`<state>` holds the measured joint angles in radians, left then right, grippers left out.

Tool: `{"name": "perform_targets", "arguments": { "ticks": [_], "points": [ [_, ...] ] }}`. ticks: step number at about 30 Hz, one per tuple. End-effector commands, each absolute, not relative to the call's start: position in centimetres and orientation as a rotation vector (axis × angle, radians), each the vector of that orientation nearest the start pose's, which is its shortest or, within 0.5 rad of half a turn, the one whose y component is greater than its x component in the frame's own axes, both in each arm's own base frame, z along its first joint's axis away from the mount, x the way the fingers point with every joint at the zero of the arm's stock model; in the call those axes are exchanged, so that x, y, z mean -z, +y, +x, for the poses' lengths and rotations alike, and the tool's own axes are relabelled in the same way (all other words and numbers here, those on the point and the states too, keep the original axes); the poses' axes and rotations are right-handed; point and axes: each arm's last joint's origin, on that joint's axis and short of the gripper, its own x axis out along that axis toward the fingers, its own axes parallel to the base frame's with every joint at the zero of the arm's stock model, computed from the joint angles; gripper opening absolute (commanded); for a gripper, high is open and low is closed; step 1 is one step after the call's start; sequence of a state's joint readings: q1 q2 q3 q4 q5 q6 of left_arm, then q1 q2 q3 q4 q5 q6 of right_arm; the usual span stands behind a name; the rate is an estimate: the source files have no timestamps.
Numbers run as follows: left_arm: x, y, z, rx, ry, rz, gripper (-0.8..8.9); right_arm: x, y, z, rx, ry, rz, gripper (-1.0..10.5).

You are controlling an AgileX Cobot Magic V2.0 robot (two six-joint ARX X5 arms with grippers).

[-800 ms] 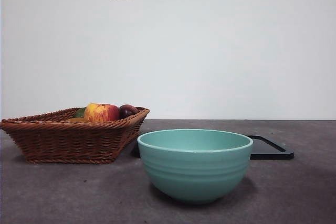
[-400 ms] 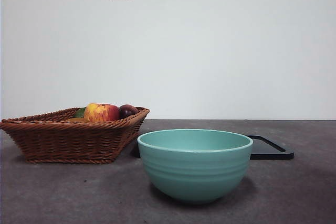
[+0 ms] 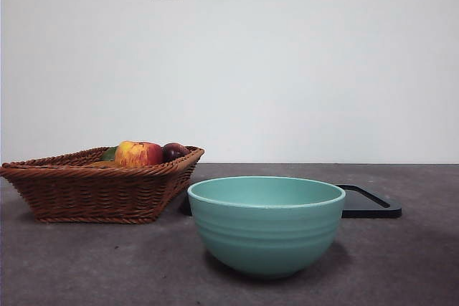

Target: Pick up the wifruite, put it on the bowl, pick up the plate, put it on desk

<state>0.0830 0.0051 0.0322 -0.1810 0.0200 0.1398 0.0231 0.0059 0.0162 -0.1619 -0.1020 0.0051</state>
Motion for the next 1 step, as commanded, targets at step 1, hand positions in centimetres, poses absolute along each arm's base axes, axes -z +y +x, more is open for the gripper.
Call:
{"name": "perform_targets", "arguments": {
  "ticks": [1],
  "points": [
    [-14.91, 0.78, 9.53, -0.059, 0.184, 0.124, 0.08, -15.21, 0.50, 9.59, -0.123, 0.150, 0.022, 0.1]
  ]
}}
